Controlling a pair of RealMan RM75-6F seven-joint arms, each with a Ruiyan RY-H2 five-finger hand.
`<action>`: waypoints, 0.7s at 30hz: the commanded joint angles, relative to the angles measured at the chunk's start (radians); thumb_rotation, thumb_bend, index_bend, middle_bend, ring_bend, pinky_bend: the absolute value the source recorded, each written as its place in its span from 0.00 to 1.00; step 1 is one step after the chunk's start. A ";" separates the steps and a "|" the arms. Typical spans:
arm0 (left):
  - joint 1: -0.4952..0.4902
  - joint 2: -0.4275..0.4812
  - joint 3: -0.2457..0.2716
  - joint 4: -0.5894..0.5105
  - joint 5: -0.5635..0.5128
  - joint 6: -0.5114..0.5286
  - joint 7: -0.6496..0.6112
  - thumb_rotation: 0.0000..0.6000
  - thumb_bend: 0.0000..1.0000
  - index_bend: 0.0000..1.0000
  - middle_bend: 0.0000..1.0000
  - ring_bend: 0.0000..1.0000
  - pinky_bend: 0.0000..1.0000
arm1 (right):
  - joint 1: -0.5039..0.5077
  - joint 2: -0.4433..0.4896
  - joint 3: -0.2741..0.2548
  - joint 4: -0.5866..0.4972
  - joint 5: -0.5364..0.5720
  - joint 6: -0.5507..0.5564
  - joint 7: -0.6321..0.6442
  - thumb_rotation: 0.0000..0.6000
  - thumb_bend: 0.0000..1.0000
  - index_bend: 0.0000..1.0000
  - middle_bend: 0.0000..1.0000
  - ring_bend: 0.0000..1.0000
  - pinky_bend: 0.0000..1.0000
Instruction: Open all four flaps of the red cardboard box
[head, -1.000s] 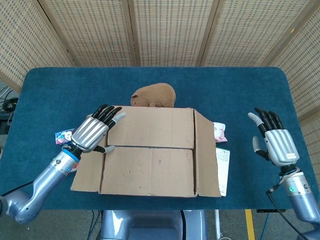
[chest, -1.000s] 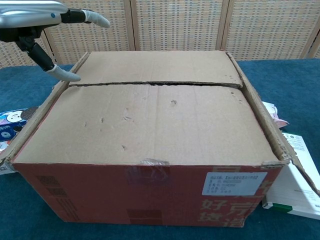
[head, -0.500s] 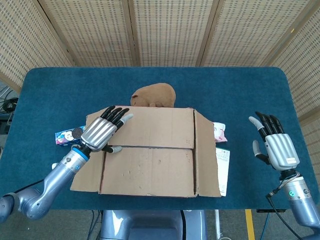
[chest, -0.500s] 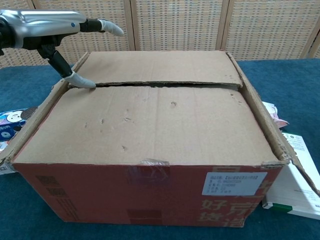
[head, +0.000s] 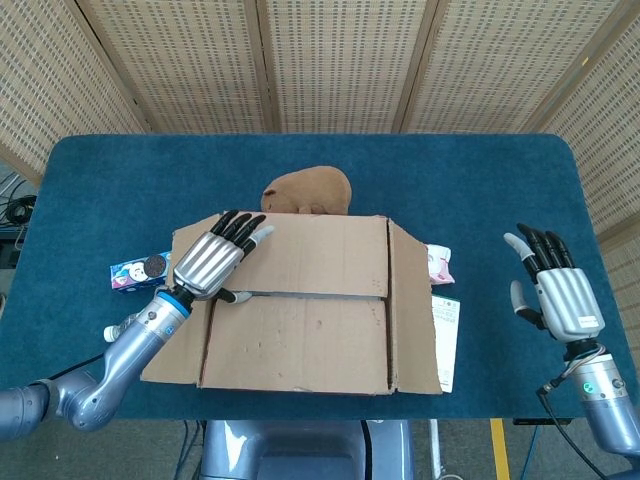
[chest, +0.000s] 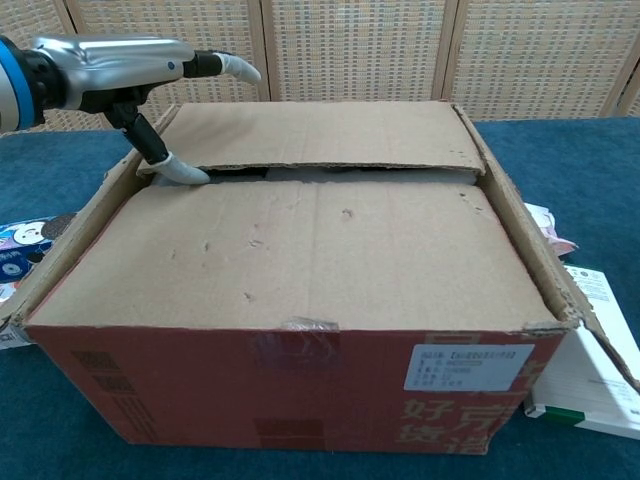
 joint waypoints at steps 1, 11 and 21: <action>-0.006 -0.014 -0.005 0.018 -0.006 0.020 0.016 0.82 0.19 0.01 0.00 0.00 0.00 | -0.003 0.002 0.002 0.001 0.002 0.003 0.003 1.00 0.64 0.09 0.03 0.00 0.00; 0.022 -0.011 -0.022 0.026 0.081 0.125 -0.009 0.83 0.20 0.01 0.00 0.00 0.00 | -0.006 0.002 0.005 0.003 0.008 0.001 0.009 1.00 0.64 0.09 0.03 0.00 0.00; -0.018 0.015 -0.129 0.115 0.099 0.162 -0.043 0.83 0.20 0.01 0.00 0.00 0.00 | -0.004 0.005 0.007 -0.001 0.014 -0.012 0.016 1.00 0.64 0.09 0.03 0.00 0.00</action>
